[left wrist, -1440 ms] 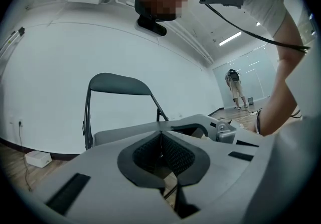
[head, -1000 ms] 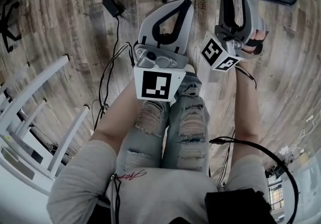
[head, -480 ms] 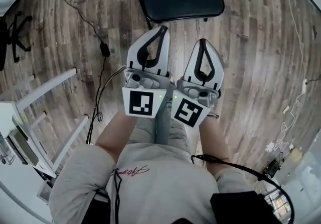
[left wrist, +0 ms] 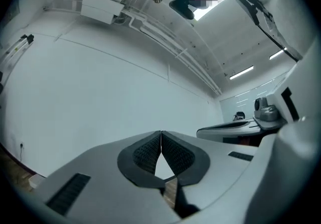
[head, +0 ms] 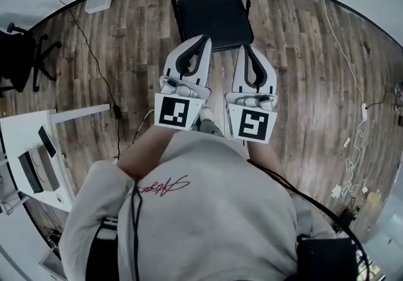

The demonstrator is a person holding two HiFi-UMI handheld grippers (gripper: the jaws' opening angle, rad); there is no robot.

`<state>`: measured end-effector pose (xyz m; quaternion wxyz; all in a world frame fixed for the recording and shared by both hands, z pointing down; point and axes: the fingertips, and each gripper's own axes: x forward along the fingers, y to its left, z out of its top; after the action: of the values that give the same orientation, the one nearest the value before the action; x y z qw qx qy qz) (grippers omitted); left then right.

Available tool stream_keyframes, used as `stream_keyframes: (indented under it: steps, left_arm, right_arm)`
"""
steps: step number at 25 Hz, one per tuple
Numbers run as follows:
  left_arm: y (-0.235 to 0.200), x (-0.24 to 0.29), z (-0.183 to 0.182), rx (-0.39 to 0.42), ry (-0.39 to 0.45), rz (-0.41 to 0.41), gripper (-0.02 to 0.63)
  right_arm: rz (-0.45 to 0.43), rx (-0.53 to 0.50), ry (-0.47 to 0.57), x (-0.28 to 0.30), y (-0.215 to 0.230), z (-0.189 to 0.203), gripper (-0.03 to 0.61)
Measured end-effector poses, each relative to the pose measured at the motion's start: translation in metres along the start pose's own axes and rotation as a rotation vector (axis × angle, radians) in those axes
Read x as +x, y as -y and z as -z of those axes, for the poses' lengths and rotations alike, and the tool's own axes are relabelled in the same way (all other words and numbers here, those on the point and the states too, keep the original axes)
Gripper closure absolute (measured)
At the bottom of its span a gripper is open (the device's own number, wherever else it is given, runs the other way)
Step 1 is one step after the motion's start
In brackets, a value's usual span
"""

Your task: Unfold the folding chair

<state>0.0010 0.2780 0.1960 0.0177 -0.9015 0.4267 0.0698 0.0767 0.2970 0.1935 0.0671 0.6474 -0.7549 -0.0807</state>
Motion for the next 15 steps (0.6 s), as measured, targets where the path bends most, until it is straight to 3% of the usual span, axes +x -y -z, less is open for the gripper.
stream_keyframes:
  steps: [2, 5, 7, 15]
  left_arm:
    - [0.001, -0.001, -0.016, -0.005, 0.035, 0.005, 0.597]
    - [0.003, -0.007, -0.021, -0.006, 0.041, 0.017, 0.597]
    - [0.005, -0.008, -0.018, 0.011, 0.037, 0.025, 0.597]
    - [0.004, -0.011, -0.007, -0.004, 0.013, 0.019, 0.597]
  right_arm:
    - [-0.032, 0.058, 0.049, 0.0, -0.006, -0.013, 0.561]
    - [-0.098, -0.031, 0.07, -0.005, -0.028, -0.018, 0.561]
    - [-0.126, -0.031, 0.051, -0.006, -0.036, -0.015, 0.561]
    - [-0.098, 0.091, 0.01, -0.008, -0.025, -0.009, 0.562]
